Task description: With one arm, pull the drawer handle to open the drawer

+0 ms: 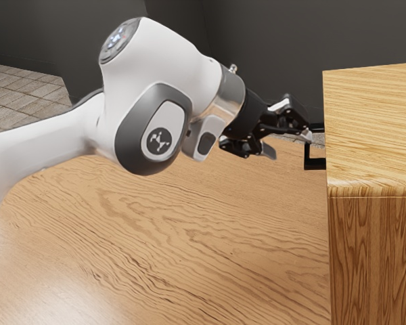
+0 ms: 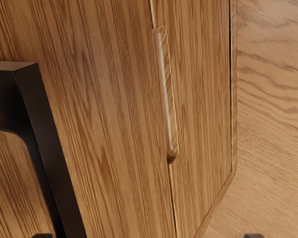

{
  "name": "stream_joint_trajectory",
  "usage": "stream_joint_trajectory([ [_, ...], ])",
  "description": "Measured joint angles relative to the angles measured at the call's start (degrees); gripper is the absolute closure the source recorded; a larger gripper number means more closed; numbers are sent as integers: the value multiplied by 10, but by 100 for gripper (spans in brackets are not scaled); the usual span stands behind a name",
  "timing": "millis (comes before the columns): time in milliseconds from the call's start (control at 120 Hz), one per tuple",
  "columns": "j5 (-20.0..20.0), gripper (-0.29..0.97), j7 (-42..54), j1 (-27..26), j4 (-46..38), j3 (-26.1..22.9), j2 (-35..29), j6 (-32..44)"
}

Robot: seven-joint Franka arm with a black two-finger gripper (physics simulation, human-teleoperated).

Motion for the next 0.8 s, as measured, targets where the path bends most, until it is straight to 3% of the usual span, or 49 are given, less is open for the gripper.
stream_joint_trajectory([
  [800, 3, 26, 1, -12, -45, 9, -33, 13],
])
